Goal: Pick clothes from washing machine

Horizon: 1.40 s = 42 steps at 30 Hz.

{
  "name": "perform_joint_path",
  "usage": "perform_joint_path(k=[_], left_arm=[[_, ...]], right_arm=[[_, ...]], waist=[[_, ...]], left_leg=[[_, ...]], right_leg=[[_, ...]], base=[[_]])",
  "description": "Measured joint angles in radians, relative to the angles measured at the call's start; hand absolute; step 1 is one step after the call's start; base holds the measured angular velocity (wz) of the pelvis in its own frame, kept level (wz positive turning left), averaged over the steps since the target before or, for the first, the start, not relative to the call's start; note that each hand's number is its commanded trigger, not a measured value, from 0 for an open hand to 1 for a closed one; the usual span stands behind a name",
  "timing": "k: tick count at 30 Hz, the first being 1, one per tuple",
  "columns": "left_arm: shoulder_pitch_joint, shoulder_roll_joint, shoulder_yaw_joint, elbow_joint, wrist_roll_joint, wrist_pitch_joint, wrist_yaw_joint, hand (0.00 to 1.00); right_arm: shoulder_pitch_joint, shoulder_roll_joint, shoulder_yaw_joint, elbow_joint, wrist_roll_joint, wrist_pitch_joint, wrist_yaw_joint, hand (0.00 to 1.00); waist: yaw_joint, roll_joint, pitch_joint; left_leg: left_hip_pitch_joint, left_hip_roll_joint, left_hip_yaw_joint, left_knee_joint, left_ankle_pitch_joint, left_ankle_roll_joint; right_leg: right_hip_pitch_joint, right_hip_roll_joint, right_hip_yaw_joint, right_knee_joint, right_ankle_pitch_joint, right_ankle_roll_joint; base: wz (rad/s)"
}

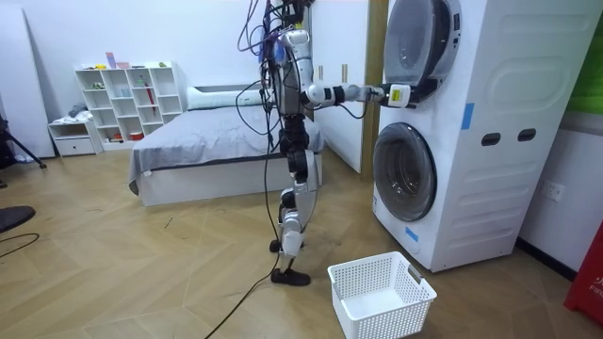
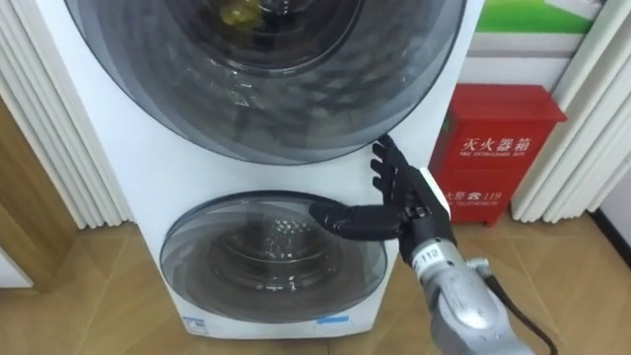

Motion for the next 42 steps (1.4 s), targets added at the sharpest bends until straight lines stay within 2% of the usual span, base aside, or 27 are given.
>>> perform_joint_path(k=[2, 6, 10, 11, 12, 13, 14, 15, 16, 17, 18, 19, 20, 21, 22, 23, 25, 30, 34, 42], left_arm=[[-0.001, 0.0, 0.0, 0.014, 0.0, -0.003, 0.002, 0.0], [0.0, -0.001, 0.016, 0.023, 0.0, -0.003, 0.001, 0.0], [0.007, -0.006, 0.028, 0.024, -0.001, -0.006, 0.001, 0.0], [0.008, -0.008, 0.028, 0.025, 0.0, -0.009, 0.0, 0.0], [0.005, -0.008, 0.034, 0.025, 0.002, -0.019, 0.0, 0.0], [0.01, -0.005, 0.045, 0.025, 0.002, -0.028, 0.0, 0.0], [0.022, -0.001, 0.078, 0.046, 0.004, -0.046, 0.001, 0.0], [0.017, -0.007, 0.085, 0.073, 0.001, -0.043, 0.004, 0.0], [0.018, -0.009, 0.079, 0.077, 0.001, -0.042, 0.004, 0.0], [0.012, -0.01, 0.074, 0.072, -0.001, -0.043, 0.004, 0.0], [0.004, -0.01, 0.059, 0.059, 0.0, -0.043, 0.006, 0.0], [0.003, -0.009, 0.057, 0.056, 0.001, -0.046, 0.009, 0.0], [0.009, -0.009, 0.057, 0.051, 0.003, -0.045, 0.018, 0.0], [0.018, -0.01, 0.057, 0.052, 0.004, -0.043, 0.019, 0.0], [0.02, -0.01, 0.057, 0.052, 0.005, -0.043, 0.019, 0.0], [0.032, -0.009, 0.057, 0.055, 0.01, -0.043, 0.019, 0.0], [0.039, -0.009, 0.059, 0.069, 0.012, -0.043, 0.018, 0.0], [0.041, -0.013, 0.06, 0.065, 0.013, -0.046, 0.009, 0.0], [0.04, -0.014, 0.058, 0.065, 0.011, -0.046, 0.009, 0.0], [0.045, -0.014, 0.057, 0.064, 0.004, -0.045, 0.007, 0.0]], right_arm=[[0.006, -0.018, -0.001, -0.018, 0.004, 0.002, 0.008, 0.0], [0.009, -0.032, -0.047, -0.121, -0.009, 0.059, 0.014, 0.0], [0.009, -0.033, -0.106, -0.192, -0.008, 0.059, 0.01, 0.0], [0.008, -0.032, -0.119, -0.211, -0.008, 0.059, 0.002, 0.0], [0.009, -0.026, -0.129, -0.23, -0.011, 0.058, -0.005, 0.0], [0.009, -0.018, -0.129, -0.242, -0.012, 0.056, -0.006, 0.0], [0.003, -0.017, -0.131, -0.289, -0.006, 0.049, -0.006, 0.0], [0.003, -0.02, -0.134, -0.325, 0.009, 0.021, -0.006, 0.0], [0.003, -0.02, -0.138, -0.335, 0.018, -0.001, -0.008, 0.0], [0.001, -0.019, -0.147, -0.354, 0.03, -0.04, -0.012, 0.0], [-0.001, -0.008, -0.173, -0.355, 0.035, -0.058, -0.029, 0.0], [0.002, 0.002, -0.192, -0.351, 0.034, -0.058, -0.037, 0.0], [0.006, 0.007, -0.221, -0.349, 0.035, -0.054, -0.043, 0.0], [0.003, 0.005, -0.238, -0.35, 0.043, -0.053, -0.035, 0.0], [0.0, 0.005, -0.238, -0.351, 0.048, -0.053, -0.035, 0.0], [0.0, 0.007, -0.235, -0.357, 0.047, -0.054, -0.036, 0.0], [0.0, 0.007, -0.233, -0.373, 0.046, -0.054, -0.04, 0.0], [-0.005, 0.007, -0.238, -0.399, 0.046, -0.056, -0.065, 0.0], [-0.013, 0.006, -0.246, -0.434, 0.07, -0.056, -0.063, 0.0], [-0.017, 0.006, -0.265, -0.462, 0.11, -0.058, -0.019, 0.0]], waist=[[-0.001, -0.004, -0.0004], [-0.02, -0.007, -0.0009], [-0.019, -0.006, -0.0007], [-0.017, 0.002, 0.0037], [-0.016, 0.02, 0.0178], [-0.014, 0.015, 0.0088], [-0.01, -0.011, 0.0051], [-0.039, -0.003, 0.0052], [-0.047, -0.005, 0.0045], [-0.053, -0.007, 0.0056], [-0.054, -0.006, 0.0069], [-0.05, -0.011, 0.0067], [-0.041, -0.013, 0.0038], [-0.034, -0.012, 0.0047], [-0.024, -0.01, 0.0051], [-0.014, -0.01, 0.0051], [-0.025, -0.01, 0.0046], [-0.028, -0.009, 0.0047], [-0.045, -0.008, 0.0046], [-0.048, -0.007, 0.0046]], left_leg=[[0.001, 0.0, 0.007, 0.0, 0.0, 0.0], [-0.002, 0.0, 0.005, -0.001, 0.0, 0.0], [0.004, 0.004, -0.015, -0.001, 0.0, 0.0], [0.02, 0.017, -0.055, -0.004, 0.0, 0.001], [0.041, 0.049, -0.134, -0.007, 0.002, 0.001], [0.039, 0.056, -0.161, -0.005, 0.001, 0.001], [0.027, 0.053, -0.16, 0.002, -0.009, -0.015], [0.032, 0.069, -0.112, -0.003, -0.018, -0.035], [0.033, 0.073, -0.074, 0.001, -0.022, -0.039], [0.025, 0.071, -0.029, -0.005, -0.022, -0.041], [-0.012, 0.06, -0.014, -0.029, -0.019, -0.031], [-0.022, 0.052, -0.002, -0.021, -0.01, -0.019], [-0.015, 0.049, -0.001, -0.013, 0.005, -0.013], [-0.01, 0.037, -0.008, -0.014, 0.005, -0.012], [-0.005, 0.035, -0.014, -0.016, 0.006, -0.011], [0.001, 0.033, -0.024, -0.016, 0.005, -0.012], [-0.001, 0.03, -0.019, -0.016, 0.005, -0.011], [-0.001, 0.033, -0.01, -0.016, 0.005, -0.011], [0.003, 0.035, -0.007, -0.016, 0.005, -0.011], [0.018, 0.034, 0.006, -0.016, 0.005, -0.011]], right_leg=[[-0.002, 0.001, 0.013, 0.0, 0.0, 0.0], [-0.013, 0.003, 0.031, 0.001, 0.0, 0.0], [-0.019, 0.008, 0.046, 0.015, 0.0, 0.0], [-0.039, 0.015, 0.038, 0.077, -0.002, -0.001], [-0.103, 0.032, 0.041, 0.179, -0.024, -0.011], [-0.12, 0.044, 0.08, 0.132, -0.02, -0.018], [-0.115, 0.05, 0.093, 0.023, 0.048, -0.038], [-0.098, 0.062, 0.055, 0.017, 0.068, -0.042], [-0.09, 0.062, 0.059, 0.016, 0.068, -0.042], [-0.079, 0.062, 0.099, 0.012, 0.068, -0.042], [-0.077, 0.062, 0.156, 0.01, 0.068, -0.042], [-0.077, 0.059, 0.174, 0.012, 0.066, -0.039], [-0.081, 0.056, 0.174, 0.015, 0.065, -0.028], [-0.083, 0.06, 0.154, 0.017, 0.065, -0.026], [-0.083, 0.059, 0.137, 0.019, 0.065, -0.025], [-0.08, 0.055, 0.103, 0.021, 0.066, -0.026], [-0.067, 0.047, 0.074, 0.011, 0.066, -0.025], [-0.065, 0.05, 0.074, 0.014, 0.064, -0.022], [-0.059, 0.051, 0.071, 0.014, 0.064, -0.022], [-0.05, 0.051, 0.076, 0.013, 0.064, -0.022]], base=[[-0.12], [-0.04], [-0.11], [-0.24], [-0.36], [-0.55], [-0.16], [0.06], [0.51], [0.59], [0.61], [0.43], [0.04], [-0.16], [-0.37], [-0.31], [0.03], [0.08], [0.02], [-0.05]])
